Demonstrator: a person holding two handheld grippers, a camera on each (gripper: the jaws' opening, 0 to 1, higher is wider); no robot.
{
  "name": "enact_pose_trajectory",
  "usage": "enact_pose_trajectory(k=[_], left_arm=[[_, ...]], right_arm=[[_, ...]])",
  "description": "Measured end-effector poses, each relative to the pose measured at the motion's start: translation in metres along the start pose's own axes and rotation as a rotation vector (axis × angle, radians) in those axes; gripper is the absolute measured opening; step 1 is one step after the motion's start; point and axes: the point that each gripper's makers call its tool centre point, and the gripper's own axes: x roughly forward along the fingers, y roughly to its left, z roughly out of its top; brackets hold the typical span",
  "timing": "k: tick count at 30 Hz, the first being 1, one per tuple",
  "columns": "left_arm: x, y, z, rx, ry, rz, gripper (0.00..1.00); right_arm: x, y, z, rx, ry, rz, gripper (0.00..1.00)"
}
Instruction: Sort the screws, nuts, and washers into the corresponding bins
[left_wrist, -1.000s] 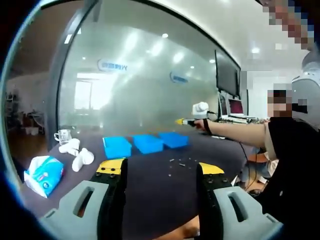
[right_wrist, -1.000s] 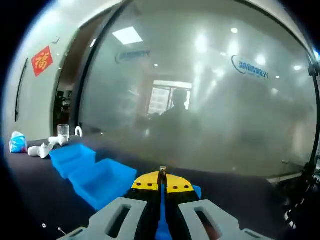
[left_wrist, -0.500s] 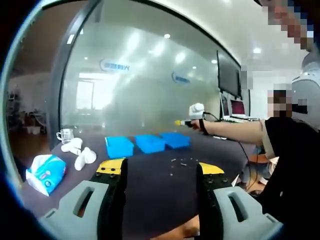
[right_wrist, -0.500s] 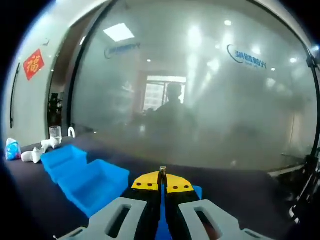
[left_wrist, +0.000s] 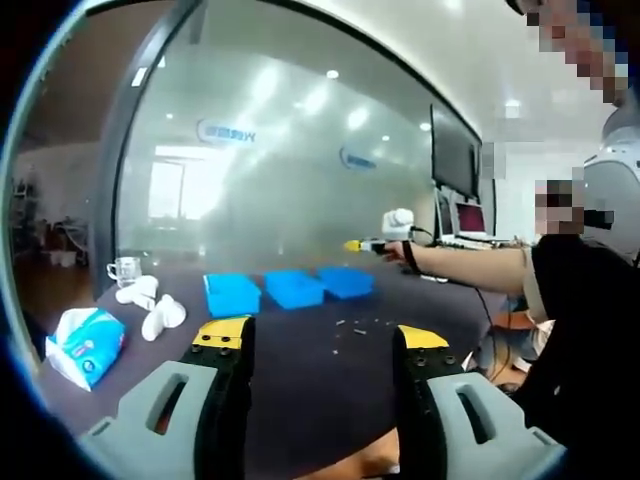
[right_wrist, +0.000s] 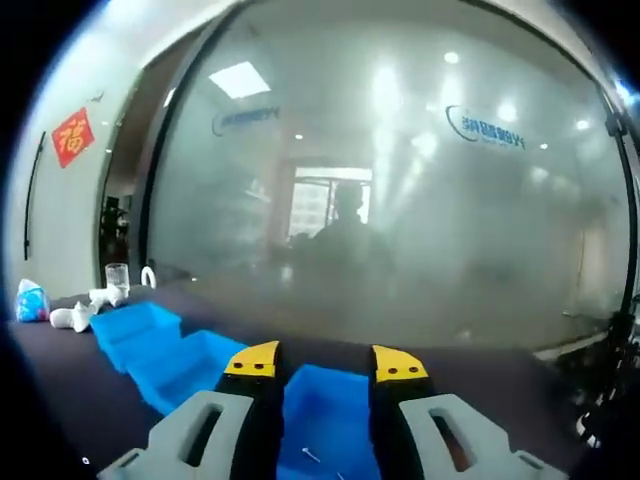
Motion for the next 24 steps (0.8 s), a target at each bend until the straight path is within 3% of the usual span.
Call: enact_pose_trajectory(k=[10,19,24], left_arm=[[0.006,0.006,0.000,-0.001,-0.006,-0.005,0.54],[0.018,0.009,0.000,-0.008,-0.015,-0.023,0.54],[0.023,0.006,-0.004,-0.008,0.000,-0.040,0.54]], right_arm=[[-0.037,0.010,-0.003,-0.003,-0.020,0.054,0.32],[-0.107,0.040,-0.005,0.043,-0.054,0.158,0.35],[-0.143,0.044,-0.008,0.054,-0.067,0.200,0.36]])
